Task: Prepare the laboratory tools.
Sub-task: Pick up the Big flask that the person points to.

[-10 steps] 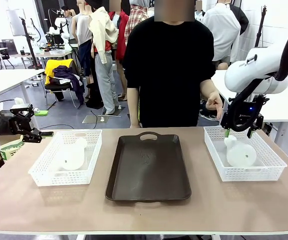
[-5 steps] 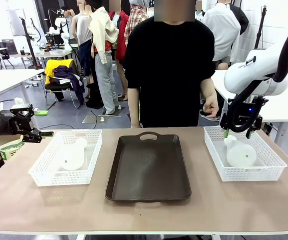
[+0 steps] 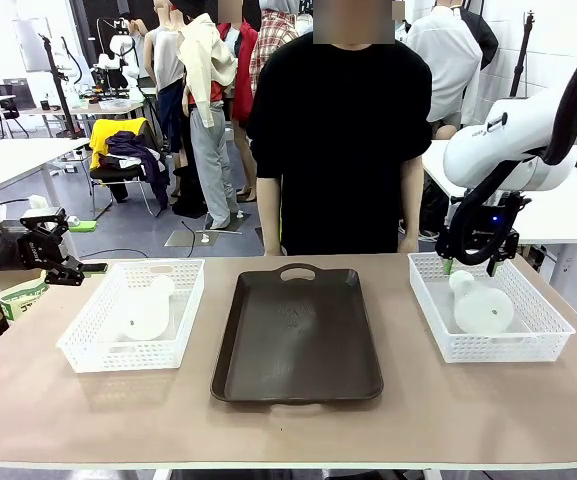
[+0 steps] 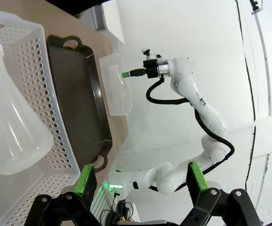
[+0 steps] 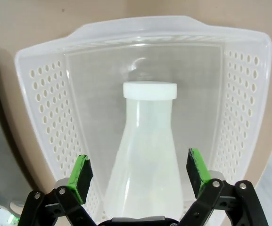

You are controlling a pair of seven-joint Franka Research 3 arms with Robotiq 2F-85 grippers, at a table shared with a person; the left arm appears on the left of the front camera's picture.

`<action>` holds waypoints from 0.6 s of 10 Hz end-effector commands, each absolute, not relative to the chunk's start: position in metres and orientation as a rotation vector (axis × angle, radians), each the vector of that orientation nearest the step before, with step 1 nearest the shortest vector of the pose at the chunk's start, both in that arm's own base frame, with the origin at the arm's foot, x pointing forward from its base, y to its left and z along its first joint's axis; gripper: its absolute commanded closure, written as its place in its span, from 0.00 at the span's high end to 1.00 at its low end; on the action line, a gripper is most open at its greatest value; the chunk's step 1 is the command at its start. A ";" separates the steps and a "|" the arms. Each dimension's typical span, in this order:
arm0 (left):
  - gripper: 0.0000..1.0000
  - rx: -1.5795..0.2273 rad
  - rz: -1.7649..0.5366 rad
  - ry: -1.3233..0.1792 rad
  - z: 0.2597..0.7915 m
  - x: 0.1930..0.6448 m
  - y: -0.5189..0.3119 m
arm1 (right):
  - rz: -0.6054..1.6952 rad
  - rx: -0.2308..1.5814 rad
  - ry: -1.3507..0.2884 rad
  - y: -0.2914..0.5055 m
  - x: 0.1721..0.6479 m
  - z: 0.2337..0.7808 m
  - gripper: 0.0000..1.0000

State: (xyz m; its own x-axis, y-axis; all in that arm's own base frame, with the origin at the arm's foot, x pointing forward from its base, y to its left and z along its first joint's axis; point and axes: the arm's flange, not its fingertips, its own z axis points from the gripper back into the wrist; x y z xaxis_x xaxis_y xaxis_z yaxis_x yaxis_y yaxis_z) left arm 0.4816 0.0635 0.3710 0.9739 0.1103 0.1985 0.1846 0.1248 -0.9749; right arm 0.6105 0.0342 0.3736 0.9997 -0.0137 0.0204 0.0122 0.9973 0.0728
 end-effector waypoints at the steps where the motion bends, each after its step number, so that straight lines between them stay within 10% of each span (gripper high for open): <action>1: 1.00 -1.442 -0.058 -0.245 0.372 0.480 0.065 | -0.017 0.025 -0.051 0.045 0.613 0.368 1.00; 6: 1.00 -1.442 -0.058 -0.245 0.372 0.480 0.065 | -0.084 -0.037 -0.048 0.049 0.624 0.345 1.00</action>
State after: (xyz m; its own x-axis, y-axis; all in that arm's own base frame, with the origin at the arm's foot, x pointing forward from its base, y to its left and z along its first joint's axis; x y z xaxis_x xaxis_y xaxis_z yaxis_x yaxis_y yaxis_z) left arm 0.4816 0.0635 0.3710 0.9739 0.1102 0.1986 0.1846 0.1248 -0.9749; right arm 0.6171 0.0444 0.3466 0.9988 -0.0410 0.0265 0.0407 0.9991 0.0123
